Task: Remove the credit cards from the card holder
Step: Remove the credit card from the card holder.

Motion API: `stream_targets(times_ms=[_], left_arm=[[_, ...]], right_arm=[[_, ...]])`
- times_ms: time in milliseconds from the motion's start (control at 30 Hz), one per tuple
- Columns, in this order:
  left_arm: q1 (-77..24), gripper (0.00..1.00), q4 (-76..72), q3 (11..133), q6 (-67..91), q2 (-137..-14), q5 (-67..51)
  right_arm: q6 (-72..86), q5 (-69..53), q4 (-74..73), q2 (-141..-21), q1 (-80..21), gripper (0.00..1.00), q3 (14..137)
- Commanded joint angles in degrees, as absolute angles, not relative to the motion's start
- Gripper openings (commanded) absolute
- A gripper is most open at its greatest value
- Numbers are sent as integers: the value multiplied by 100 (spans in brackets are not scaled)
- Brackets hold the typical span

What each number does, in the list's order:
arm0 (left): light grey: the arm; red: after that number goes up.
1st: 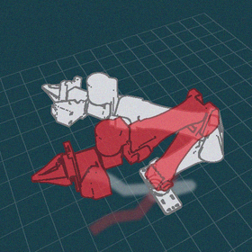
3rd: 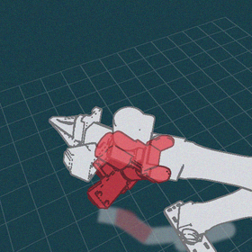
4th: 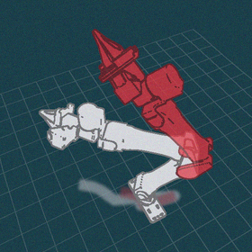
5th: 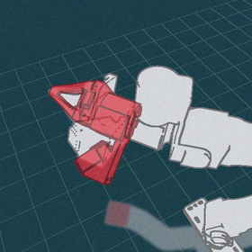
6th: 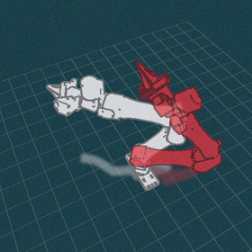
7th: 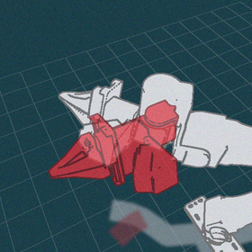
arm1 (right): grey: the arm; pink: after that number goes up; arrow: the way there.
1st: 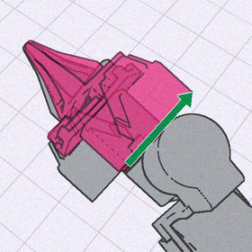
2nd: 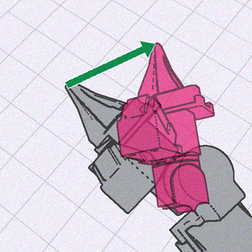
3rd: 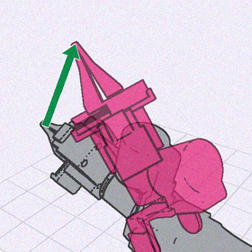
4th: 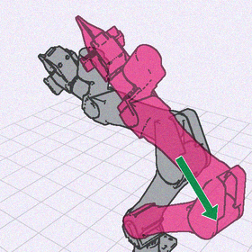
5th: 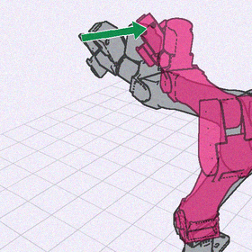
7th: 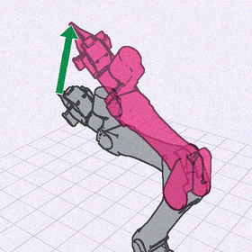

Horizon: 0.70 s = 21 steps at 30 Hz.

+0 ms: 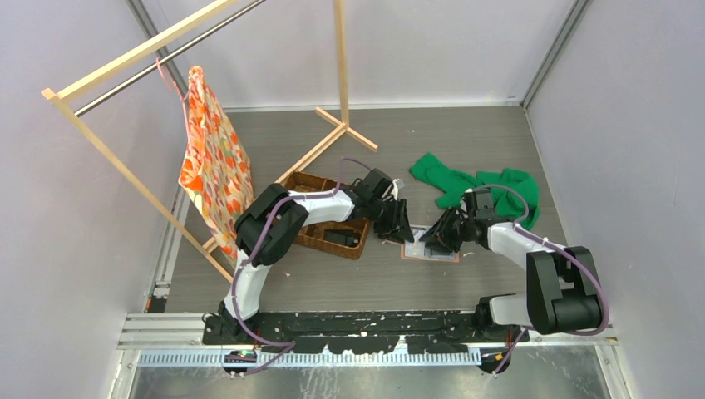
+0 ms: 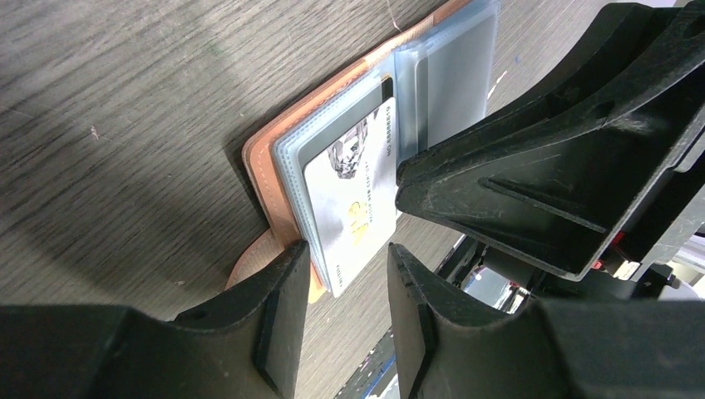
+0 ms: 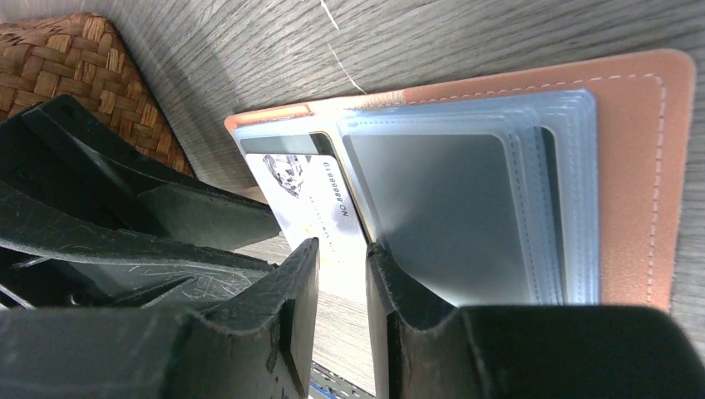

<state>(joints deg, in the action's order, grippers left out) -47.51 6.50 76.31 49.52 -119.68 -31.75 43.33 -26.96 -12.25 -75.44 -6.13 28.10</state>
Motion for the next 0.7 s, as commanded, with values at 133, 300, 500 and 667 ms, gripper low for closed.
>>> stream_targets(times_ms=[133, 300, 500, 667], left_arm=[[-4721, 39, 572, 7577, 4931, -11996, -3233], [-4723, 34, 538, 7596, 4948, -12007, -3263], [-4725, 25, 480, 7604, 4972, -12015, -3304], [-4724, 19, 387, 7573, 5009, -11962, -3331]], right_arm=[[4349, -2901, -935, -7620, -757, 32, 2955], [4403, -2927, -853, -7647, -795, 32, 2938], [4430, -2927, -784, -7713, -852, 32, 2918], [4453, -2888, -713, -7816, -900, 32, 2894]])
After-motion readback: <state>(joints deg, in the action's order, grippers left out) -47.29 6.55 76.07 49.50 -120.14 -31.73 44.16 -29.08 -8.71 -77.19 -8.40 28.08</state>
